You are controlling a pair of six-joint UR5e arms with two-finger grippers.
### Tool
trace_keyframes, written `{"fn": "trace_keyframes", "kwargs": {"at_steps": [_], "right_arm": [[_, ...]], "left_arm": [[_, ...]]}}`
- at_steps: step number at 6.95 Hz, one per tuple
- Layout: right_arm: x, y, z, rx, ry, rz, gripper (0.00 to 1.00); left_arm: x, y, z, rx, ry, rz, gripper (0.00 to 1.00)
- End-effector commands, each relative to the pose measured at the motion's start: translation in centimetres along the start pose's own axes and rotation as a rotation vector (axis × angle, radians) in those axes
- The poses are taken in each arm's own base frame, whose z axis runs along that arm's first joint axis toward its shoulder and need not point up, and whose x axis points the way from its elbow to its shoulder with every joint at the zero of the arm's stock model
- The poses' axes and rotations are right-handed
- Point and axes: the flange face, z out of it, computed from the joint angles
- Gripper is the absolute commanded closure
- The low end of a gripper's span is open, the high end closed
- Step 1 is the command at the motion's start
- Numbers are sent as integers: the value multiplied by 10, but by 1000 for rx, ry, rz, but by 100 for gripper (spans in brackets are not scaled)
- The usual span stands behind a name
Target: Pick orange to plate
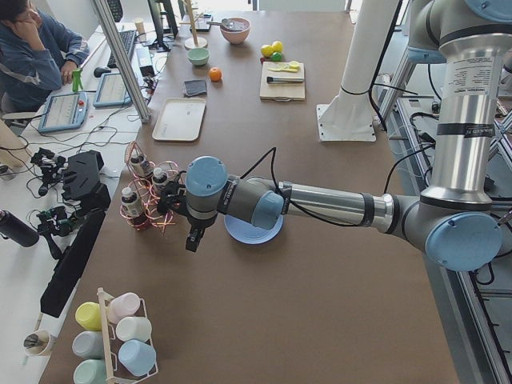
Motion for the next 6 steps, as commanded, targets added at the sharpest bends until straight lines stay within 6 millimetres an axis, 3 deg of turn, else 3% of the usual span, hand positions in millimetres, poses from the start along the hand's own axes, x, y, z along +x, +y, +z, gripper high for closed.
{"fn": "trace_keyframes", "kwargs": {"at_steps": [1,2,3,4,6], "right_arm": [[-26,-5,9,7,-41,-22,0],[-42,-7,16,-8,-46,-2,0],[-71,-7,19,-17,-54,31,0],[-95,-6,21,-23,-56,61,0],[-102,-4,28,-38,-52,57,0]], "left_arm": [[37,11,63,-53,55,-17,3],[29,33,95,-39,54,-25,2],[16,60,140,-26,53,-31,2],[19,80,173,0,69,-44,2],[40,98,209,1,60,-53,2]]}}
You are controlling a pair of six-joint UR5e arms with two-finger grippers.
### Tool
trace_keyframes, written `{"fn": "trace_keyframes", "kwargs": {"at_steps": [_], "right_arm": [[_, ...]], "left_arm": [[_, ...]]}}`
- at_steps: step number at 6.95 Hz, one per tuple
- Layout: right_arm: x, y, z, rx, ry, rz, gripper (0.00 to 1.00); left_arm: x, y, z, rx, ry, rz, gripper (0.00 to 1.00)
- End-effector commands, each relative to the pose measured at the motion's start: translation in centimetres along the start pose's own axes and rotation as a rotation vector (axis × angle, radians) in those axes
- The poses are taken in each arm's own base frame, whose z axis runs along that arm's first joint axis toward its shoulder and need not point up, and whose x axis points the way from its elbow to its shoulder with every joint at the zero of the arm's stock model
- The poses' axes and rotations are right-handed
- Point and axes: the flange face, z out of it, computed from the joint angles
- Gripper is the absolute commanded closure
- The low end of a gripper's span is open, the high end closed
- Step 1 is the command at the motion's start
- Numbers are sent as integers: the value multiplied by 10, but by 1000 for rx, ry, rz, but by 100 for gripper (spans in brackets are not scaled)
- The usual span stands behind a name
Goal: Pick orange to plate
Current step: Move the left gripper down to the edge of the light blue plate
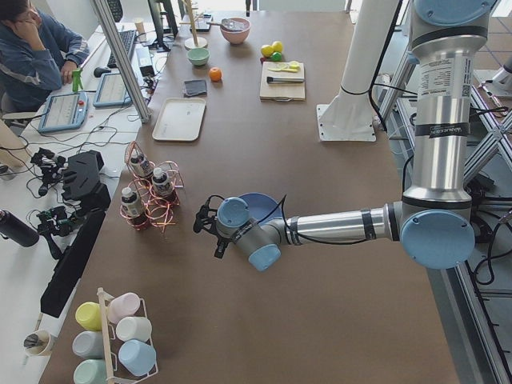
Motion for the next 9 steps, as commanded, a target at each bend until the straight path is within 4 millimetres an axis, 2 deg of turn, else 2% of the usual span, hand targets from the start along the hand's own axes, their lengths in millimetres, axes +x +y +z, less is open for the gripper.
{"fn": "trace_keyframes", "kwargs": {"at_steps": [1,2,3,4,5,6,8,9], "right_arm": [[-8,1,4,-7,3,-1,0],[-9,1,3,-2,1,-7,0],[-9,2,3,15,-5,-23,0],[-8,2,4,15,-5,-24,0],[-9,2,3,16,-4,-25,0],[-9,2,3,16,-6,-25,0],[-9,2,3,16,-6,-25,0],[-8,2,4,15,-5,-24,0]], "left_arm": [[13,24,40,-5,-15,21,2],[15,29,47,-15,-13,31,3],[13,36,44,-6,-4,42,11],[14,43,39,3,17,53,34],[15,45,38,-1,24,52,71],[19,47,37,-21,54,56,91],[19,47,38,-23,55,56,93],[20,46,37,-20,57,58,100]]}}
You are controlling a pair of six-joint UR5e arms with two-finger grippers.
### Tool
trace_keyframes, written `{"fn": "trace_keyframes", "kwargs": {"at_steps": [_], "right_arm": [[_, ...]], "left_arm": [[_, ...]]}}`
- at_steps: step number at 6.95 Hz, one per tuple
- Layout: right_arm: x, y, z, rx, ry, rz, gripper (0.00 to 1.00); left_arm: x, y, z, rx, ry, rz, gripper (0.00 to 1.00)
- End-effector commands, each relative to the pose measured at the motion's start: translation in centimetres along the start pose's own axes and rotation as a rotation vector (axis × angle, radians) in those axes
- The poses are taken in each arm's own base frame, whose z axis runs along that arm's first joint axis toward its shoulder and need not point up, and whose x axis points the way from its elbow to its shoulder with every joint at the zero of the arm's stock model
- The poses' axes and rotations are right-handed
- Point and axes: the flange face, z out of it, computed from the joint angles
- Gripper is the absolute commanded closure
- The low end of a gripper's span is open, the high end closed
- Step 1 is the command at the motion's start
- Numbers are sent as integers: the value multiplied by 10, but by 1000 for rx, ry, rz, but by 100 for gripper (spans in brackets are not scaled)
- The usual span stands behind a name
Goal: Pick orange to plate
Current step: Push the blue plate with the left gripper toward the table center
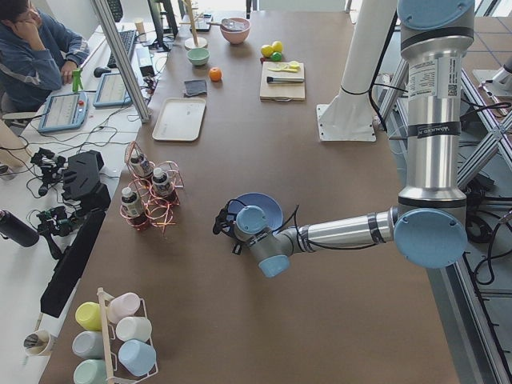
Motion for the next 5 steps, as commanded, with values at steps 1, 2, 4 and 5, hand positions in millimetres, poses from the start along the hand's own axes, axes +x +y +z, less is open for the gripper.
{"fn": "trace_keyframes", "kwargs": {"at_steps": [1,2,4,5], "right_arm": [[0,0,0,0,0,0,0],[0,0,0,0,0,0,0],[0,0,0,0,0,0,0],[-1,-1,0,1,0,-1,0]], "left_arm": [[10,-8,-4,10,14,9,100],[28,-17,-13,-33,101,-4,100],[94,-93,-58,24,240,-229,100],[149,-136,-65,42,308,-309,100]]}}
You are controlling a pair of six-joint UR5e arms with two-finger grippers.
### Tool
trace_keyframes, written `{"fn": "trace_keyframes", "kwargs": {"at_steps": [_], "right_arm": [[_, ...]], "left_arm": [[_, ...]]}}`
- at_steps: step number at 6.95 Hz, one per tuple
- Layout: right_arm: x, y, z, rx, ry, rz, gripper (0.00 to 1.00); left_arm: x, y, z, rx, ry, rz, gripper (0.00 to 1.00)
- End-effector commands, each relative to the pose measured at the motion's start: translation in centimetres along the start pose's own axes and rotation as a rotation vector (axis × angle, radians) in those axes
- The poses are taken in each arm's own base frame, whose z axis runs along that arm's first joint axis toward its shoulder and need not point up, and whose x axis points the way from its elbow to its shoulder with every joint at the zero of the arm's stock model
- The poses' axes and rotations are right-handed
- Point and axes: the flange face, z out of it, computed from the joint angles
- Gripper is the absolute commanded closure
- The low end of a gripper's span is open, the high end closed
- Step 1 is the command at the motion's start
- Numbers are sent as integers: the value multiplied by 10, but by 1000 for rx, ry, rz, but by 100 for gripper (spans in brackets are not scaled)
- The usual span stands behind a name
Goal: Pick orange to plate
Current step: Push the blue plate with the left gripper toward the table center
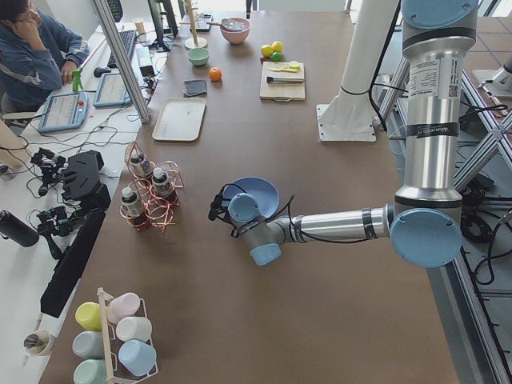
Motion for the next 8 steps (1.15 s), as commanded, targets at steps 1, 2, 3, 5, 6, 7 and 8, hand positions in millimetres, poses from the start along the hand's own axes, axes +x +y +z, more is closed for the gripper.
{"fn": "trace_keyframes", "kwargs": {"at_steps": [1,2,3,5,6,7,8], "right_arm": [[-1,0,0,0,0,-2,0],[-2,-2,-1,2,-1,-4,0],[-3,-3,-1,4,-2,-6,0],[-4,-3,-1,3,-2,-7,0],[-4,-3,0,1,-2,-7,0],[-4,-3,2,-1,-2,-7,0],[-4,-3,2,-3,-2,-8,0]], "left_arm": [[123,-33,35,22,120,-125,100],[181,-25,94,55,142,-161,100],[231,-15,144,78,126,-190,100],[339,5,237,121,-16,-209,100],[363,6,255,149,-64,-212,100],[361,5,258,149,-79,-212,100],[353,4,265,147,-99,-215,100]]}}
